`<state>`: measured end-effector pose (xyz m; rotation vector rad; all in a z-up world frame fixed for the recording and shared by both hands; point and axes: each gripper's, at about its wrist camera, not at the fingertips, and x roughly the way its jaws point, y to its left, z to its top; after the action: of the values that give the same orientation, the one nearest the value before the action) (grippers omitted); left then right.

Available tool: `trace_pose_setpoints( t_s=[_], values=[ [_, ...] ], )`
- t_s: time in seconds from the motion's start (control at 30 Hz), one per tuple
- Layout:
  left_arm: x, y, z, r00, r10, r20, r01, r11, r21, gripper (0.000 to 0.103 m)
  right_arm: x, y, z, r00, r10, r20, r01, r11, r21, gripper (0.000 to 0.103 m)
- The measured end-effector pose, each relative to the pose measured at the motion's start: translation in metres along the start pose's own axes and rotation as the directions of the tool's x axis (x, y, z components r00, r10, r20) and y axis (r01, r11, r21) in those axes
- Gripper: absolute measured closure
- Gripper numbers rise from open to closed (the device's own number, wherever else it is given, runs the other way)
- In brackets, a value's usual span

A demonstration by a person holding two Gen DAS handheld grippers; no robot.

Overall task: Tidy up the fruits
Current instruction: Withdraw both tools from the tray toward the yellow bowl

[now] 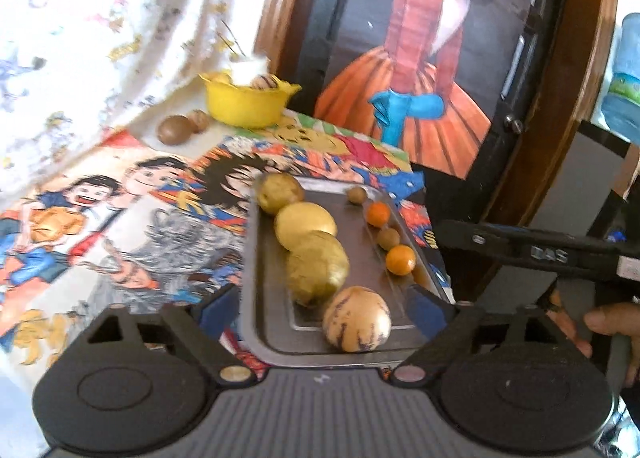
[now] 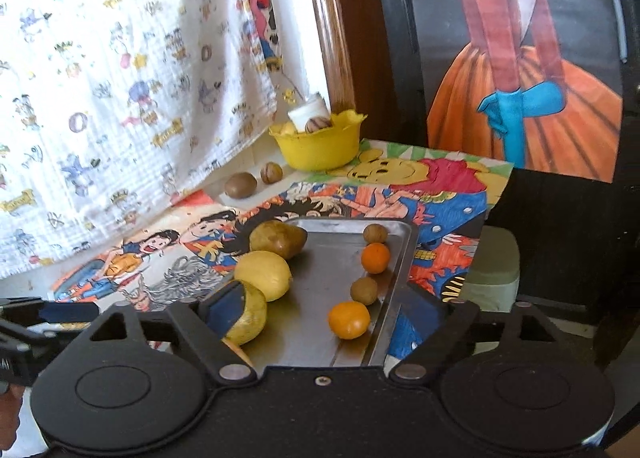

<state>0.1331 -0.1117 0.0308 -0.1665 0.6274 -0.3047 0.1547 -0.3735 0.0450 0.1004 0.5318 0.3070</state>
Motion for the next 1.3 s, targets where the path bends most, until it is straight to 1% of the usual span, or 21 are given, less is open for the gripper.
trace_pose_setpoints(
  t_s=[0.07,0.23,0.37,0.5,0.7,0.83,0.93,1.13,1.3],
  values=[
    [-0.011,0.004,0.000,0.999,0.025,0.025,-0.025,1.000,-0.001,0.001,-0.012,0.007,-0.003,1.000,-0.010,0.015,0.010,1.000,0.000,0.008],
    [-0.036,0.012,-0.001,0.995,0.077,0.057,-0.077,0.997,-0.002,0.001,-0.041,0.026,-0.011,0.999,-0.020,0.042,0.019,1.000,0.005,0.002],
    [-0.052,0.018,-0.007,0.991,0.114,0.070,-0.114,0.993,0.000,0.001,-0.058,0.041,-0.020,0.999,-0.023,0.048,0.023,1.000,0.013,0.001],
    [-0.066,0.025,-0.016,0.985,0.154,0.071,-0.155,0.988,0.010,0.001,-0.070,0.055,-0.034,0.999,-0.027,0.022,0.025,0.998,0.053,0.001],
    [-0.083,0.040,-0.032,0.974,0.222,0.035,-0.222,0.975,0.015,0.000,-0.077,0.075,-0.061,0.999,-0.033,-0.043,0.037,0.994,0.103,0.001],
    [-0.090,0.050,-0.042,0.965,0.263,0.006,-0.263,0.965,0.012,0.000,-0.076,0.083,-0.075,0.996,-0.018,-0.088,0.032,0.987,0.156,0.001],
    [-0.092,0.057,-0.047,0.957,0.289,-0.020,-0.289,0.957,0.005,0.000,-0.074,0.091,-0.080,0.994,-0.007,-0.110,0.026,0.984,0.174,0.001],
    [-0.096,0.068,-0.052,0.943,0.328,-0.047,-0.329,0.944,-0.014,0.000,-0.067,0.112,-0.084,0.989,0.028,-0.147,-0.007,0.990,0.143,0.001],
    [-0.097,0.078,-0.049,0.932,0.357,-0.059,-0.359,0.933,-0.033,0.000,-0.062,0.128,-0.080,0.985,0.053,-0.165,-0.038,0.995,0.094,0.001]
  ],
)
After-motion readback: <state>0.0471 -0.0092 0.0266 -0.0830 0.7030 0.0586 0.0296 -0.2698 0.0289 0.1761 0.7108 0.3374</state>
